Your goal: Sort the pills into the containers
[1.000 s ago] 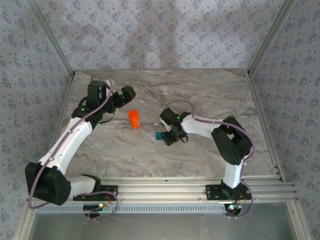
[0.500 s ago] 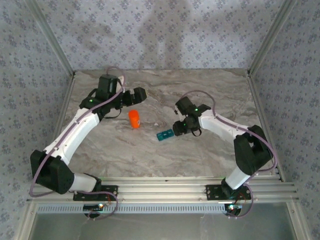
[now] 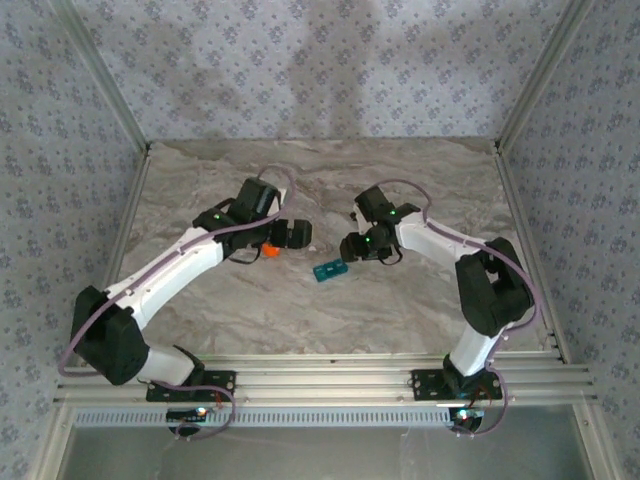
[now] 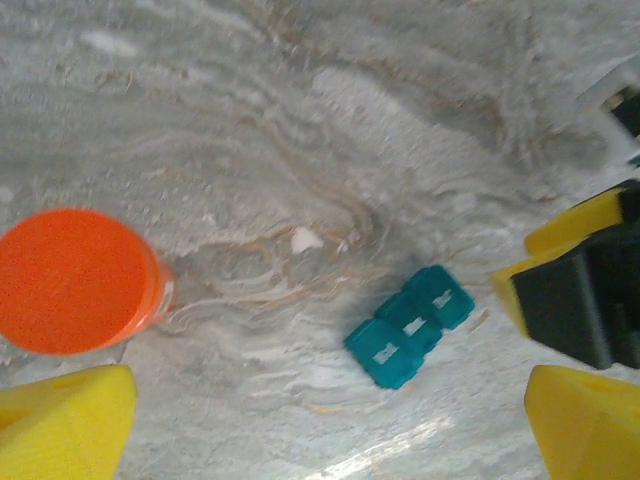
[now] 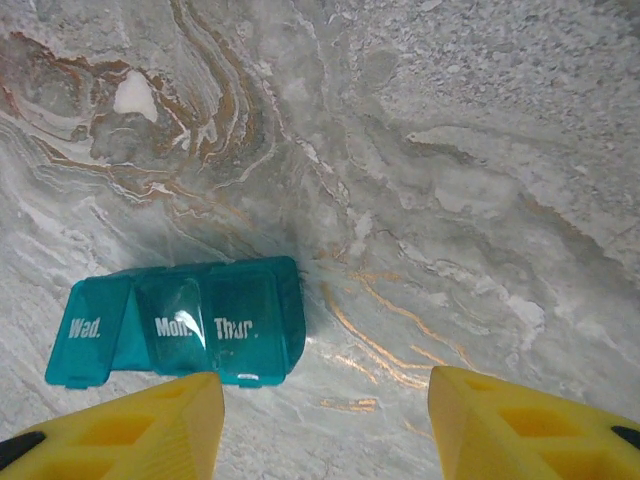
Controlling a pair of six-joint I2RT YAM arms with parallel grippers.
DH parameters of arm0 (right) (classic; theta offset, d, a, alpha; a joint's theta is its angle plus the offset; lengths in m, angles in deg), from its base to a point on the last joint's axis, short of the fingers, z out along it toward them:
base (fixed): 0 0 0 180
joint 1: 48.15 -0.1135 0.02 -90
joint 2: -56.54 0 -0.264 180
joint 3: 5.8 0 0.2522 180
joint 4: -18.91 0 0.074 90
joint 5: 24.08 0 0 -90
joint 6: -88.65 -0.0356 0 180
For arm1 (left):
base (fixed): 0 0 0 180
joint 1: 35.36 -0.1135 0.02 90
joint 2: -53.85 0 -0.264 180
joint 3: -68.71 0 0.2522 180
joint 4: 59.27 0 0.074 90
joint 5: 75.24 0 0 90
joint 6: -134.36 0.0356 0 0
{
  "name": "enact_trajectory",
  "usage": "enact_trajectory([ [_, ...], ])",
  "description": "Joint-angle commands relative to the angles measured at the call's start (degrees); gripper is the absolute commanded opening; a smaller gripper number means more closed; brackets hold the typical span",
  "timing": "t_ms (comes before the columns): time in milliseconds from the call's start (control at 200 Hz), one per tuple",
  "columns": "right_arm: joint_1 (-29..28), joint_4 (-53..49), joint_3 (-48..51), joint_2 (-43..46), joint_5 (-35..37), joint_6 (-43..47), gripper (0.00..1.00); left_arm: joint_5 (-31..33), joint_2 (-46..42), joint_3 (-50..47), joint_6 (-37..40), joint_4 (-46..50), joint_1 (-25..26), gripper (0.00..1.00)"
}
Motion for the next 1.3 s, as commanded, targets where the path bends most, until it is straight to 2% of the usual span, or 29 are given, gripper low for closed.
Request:
enact_trajectory([
  [0, -0.8, 0.4, -1.0, -1.7, -1.2, -1.3, 0.58, 2.0, -2.4, -1.7, -0.8, -1.2, 0.0, 0.99],
  [380, -1.6, 1.6, -0.4, -7.0, -0.9, -0.2, 0.55, 2.4, -3.9, -3.4, -1.9, -0.9, 0.0, 0.99],
  [880, -2.0, 2.0, 1.2, -8.8, -1.5, -0.9, 0.53, 0.8, -3.1, -4.0, -0.2, -0.8, 0.2, 0.99],
  [1294, -2.0, 1.7, 1.1, -9.5, -2.3, -1.8, 0.53, 6.4, 5.8, -3.5, 9.9, 0.4, 8.5, 0.99],
])
